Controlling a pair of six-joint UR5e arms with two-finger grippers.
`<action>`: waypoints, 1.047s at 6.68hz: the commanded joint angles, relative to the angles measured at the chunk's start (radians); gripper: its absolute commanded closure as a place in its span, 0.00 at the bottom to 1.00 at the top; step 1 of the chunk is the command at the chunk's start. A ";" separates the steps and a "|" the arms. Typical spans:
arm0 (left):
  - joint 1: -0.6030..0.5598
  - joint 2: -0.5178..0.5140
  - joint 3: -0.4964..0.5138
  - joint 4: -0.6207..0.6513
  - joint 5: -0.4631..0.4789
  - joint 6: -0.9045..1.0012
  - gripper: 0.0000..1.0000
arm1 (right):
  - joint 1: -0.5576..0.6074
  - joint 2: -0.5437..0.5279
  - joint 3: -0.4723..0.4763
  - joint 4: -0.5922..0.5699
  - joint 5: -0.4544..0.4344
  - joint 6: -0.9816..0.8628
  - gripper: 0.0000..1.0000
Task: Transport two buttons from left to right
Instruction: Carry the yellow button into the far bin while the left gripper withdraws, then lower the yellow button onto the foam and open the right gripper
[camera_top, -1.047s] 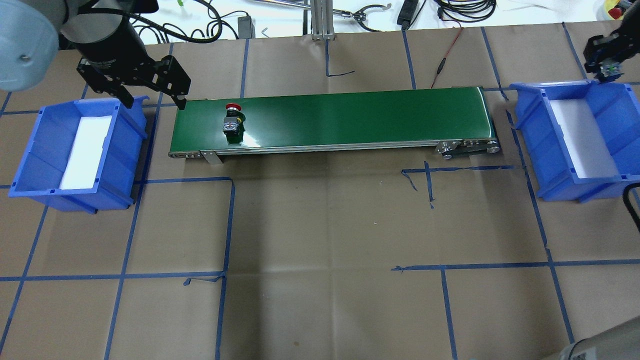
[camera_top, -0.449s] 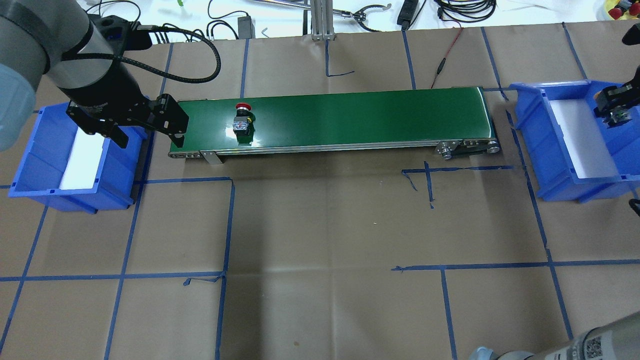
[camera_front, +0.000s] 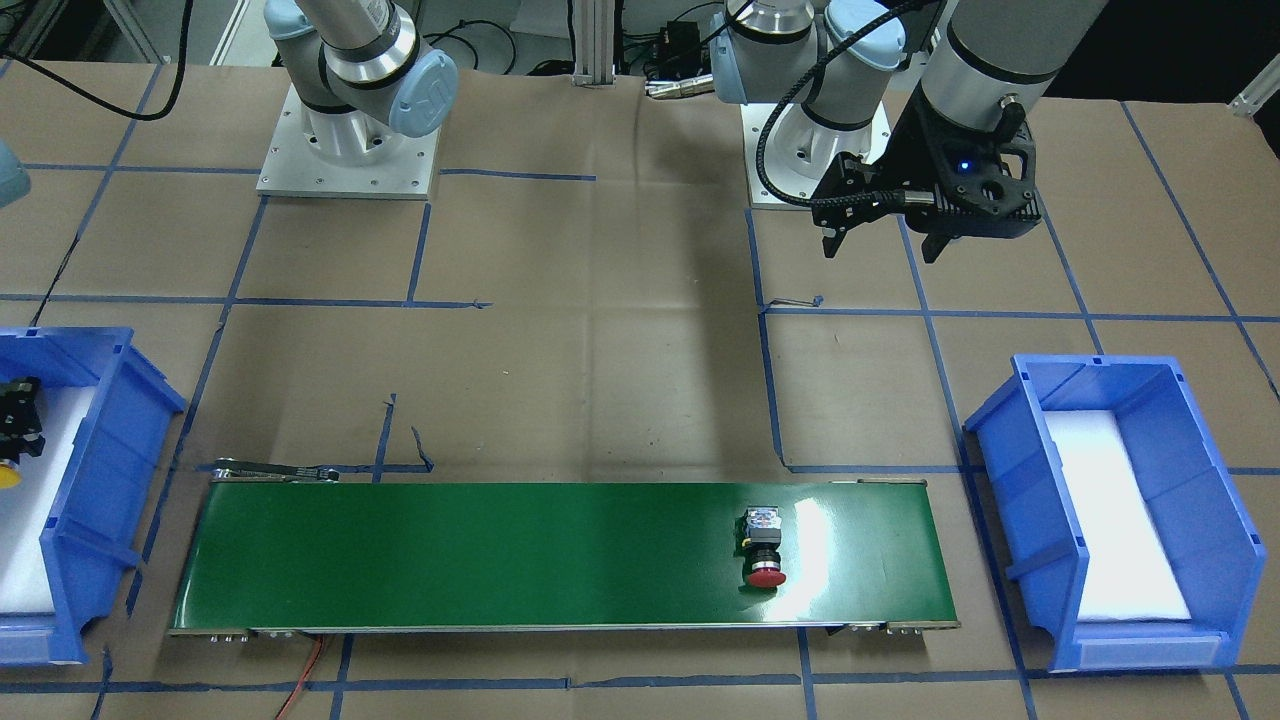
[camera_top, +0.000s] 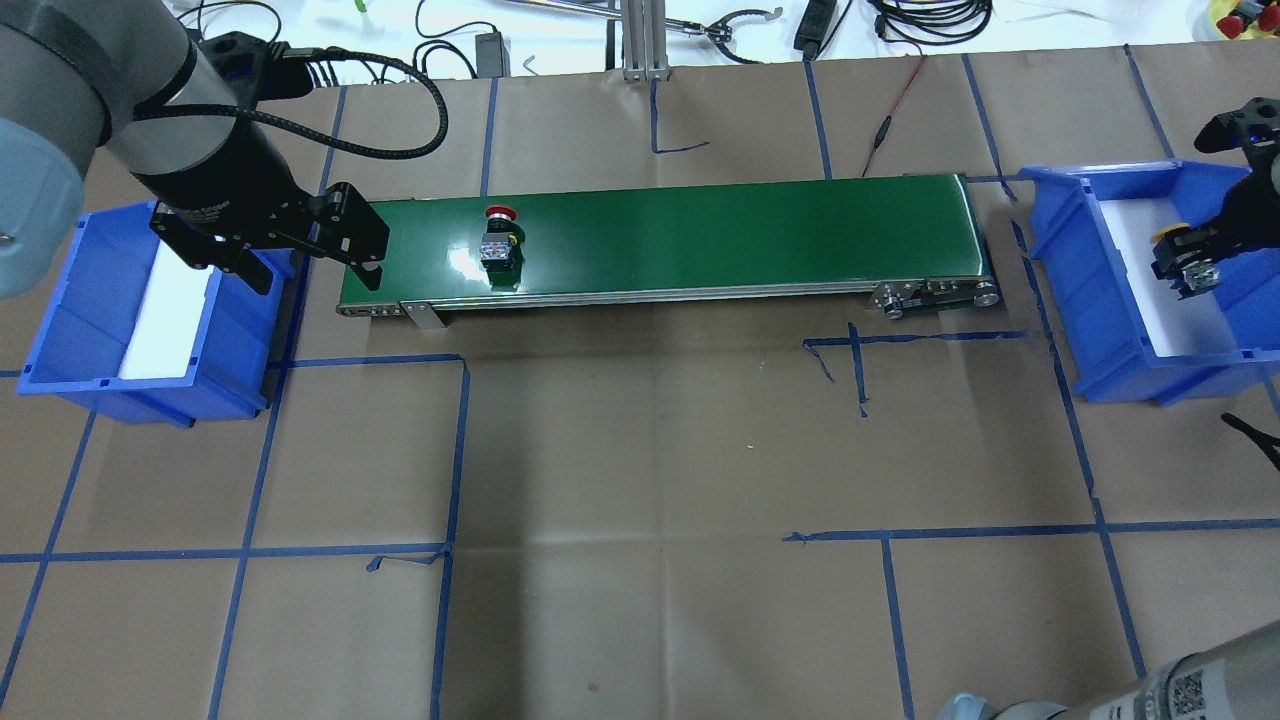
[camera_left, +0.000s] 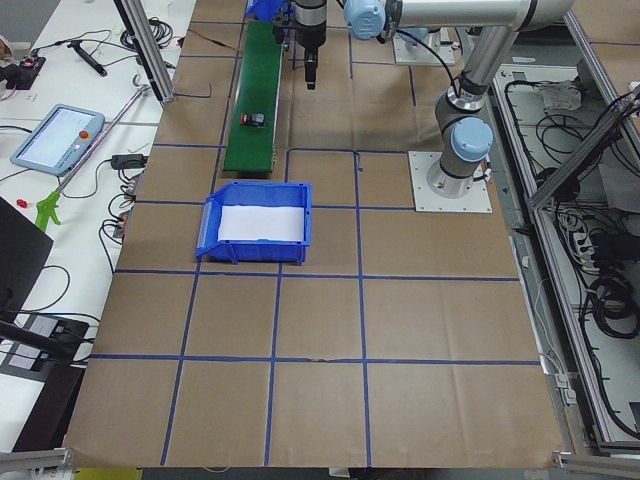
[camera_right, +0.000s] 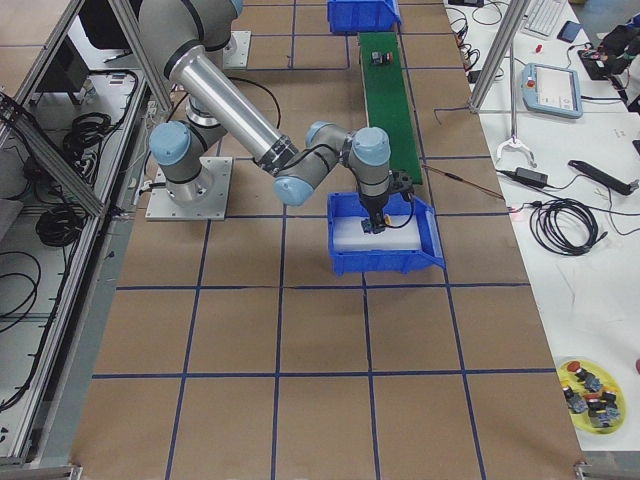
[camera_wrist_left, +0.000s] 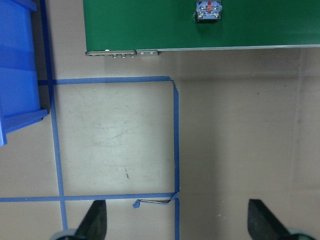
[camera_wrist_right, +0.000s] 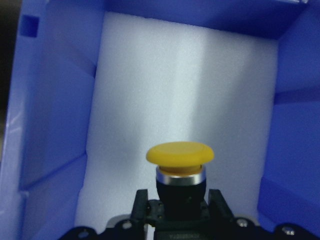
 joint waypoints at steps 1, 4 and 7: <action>0.001 -0.005 0.005 0.001 0.007 0.001 0.00 | -0.022 0.005 0.063 -0.031 0.001 -0.012 0.99; 0.003 -0.033 0.056 -0.014 0.010 0.001 0.00 | -0.039 0.014 0.077 -0.029 0.000 -0.003 0.97; 0.003 -0.022 0.039 -0.011 0.010 0.007 0.00 | -0.041 0.021 0.069 -0.049 0.003 -0.001 0.44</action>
